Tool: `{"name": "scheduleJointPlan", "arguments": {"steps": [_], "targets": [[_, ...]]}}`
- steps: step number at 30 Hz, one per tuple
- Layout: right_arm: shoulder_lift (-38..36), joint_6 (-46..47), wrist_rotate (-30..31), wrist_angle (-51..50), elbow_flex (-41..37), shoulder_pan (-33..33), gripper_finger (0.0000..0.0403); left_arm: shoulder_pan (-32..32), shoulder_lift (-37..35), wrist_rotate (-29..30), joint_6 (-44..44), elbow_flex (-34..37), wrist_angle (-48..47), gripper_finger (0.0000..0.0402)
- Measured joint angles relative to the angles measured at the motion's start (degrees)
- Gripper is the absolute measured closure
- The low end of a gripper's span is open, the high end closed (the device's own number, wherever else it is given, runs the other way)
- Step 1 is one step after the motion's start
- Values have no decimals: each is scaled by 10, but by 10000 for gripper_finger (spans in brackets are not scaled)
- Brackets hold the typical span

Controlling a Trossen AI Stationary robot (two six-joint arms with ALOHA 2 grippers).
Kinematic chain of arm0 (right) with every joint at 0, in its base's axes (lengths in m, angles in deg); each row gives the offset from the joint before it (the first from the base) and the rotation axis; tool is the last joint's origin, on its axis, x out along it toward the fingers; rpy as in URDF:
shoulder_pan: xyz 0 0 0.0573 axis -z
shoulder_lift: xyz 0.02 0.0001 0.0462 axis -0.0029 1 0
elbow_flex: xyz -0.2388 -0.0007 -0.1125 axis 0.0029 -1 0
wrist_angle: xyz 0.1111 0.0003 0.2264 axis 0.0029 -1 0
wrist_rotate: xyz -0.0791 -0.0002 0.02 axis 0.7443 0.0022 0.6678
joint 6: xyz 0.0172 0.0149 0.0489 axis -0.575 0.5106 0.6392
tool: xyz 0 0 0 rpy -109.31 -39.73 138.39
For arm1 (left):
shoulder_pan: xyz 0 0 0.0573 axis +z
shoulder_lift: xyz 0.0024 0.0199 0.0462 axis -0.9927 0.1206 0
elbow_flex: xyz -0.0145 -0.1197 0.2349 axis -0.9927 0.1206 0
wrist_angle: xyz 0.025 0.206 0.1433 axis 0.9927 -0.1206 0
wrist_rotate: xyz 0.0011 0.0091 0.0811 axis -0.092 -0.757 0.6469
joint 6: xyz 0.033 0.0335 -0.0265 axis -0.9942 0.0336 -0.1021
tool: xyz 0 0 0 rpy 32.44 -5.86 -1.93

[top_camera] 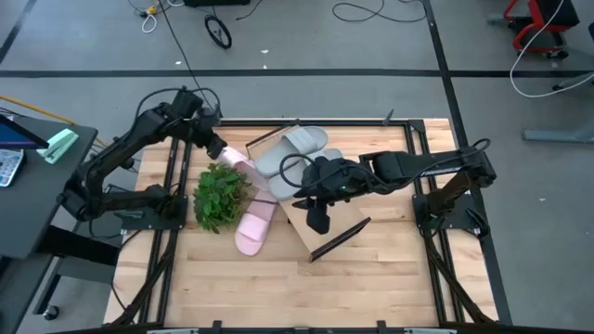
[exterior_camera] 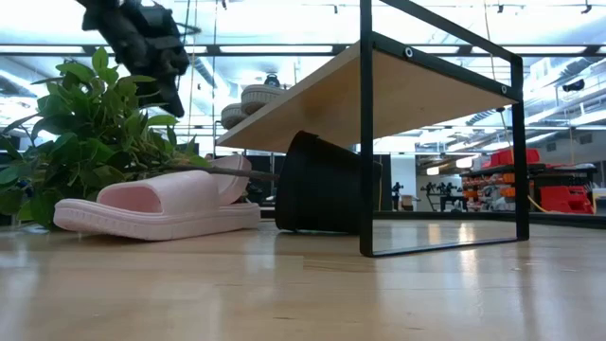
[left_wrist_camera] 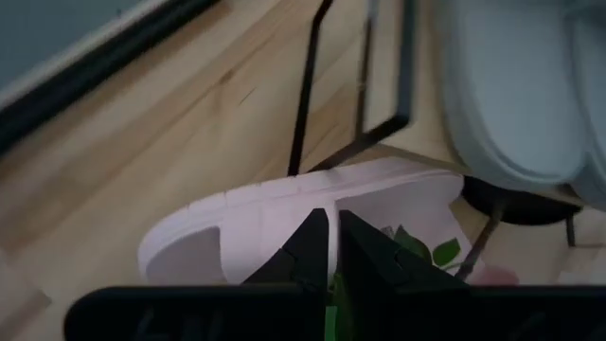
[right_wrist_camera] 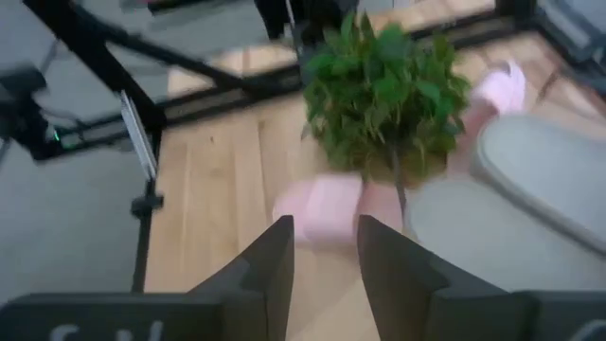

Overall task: Pick and place slides into the shelf
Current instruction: Put the top pink slide on the shelf

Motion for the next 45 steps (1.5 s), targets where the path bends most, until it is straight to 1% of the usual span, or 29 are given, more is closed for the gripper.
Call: {"name": "scheduleJointPlan", "arguments": {"steps": [4,7,14,17,21,24,31,38,40,44,45], "targets": [[5,-6,2,33,0,-8,281,2,23,0,15,0,-3,371],[5,-16,-3,32,0,-19,281,4,35,-1,19,0,-4,367],[5,-17,-4,32,0,-37,281,34,66,-2,30,0,-5,336],[5,-17,0,33,0,-37,281,54,82,-26,28,0,-4,318],[5,-21,14,42,0,-26,281,78,102,-59,5,0,-5,295],[5,-28,13,47,0,-15,281,89,112,-59,-12,0,-6,281],[5,-29,13,53,0,11,281,118,127,-59,-14,0,-9,258],[5,-54,13,53,0,25,281,136,160,-63,-44,0,-41,242],[5,-54,12,53,0,26,281,136,169,-81,-47,0,-40,238],[5,-54,12,53,0,26,281,134,187,-137,-49,0,-36,230],[5,-54,12,53,0,26,281,133,192,-141,-49,0,-36,229]]}}
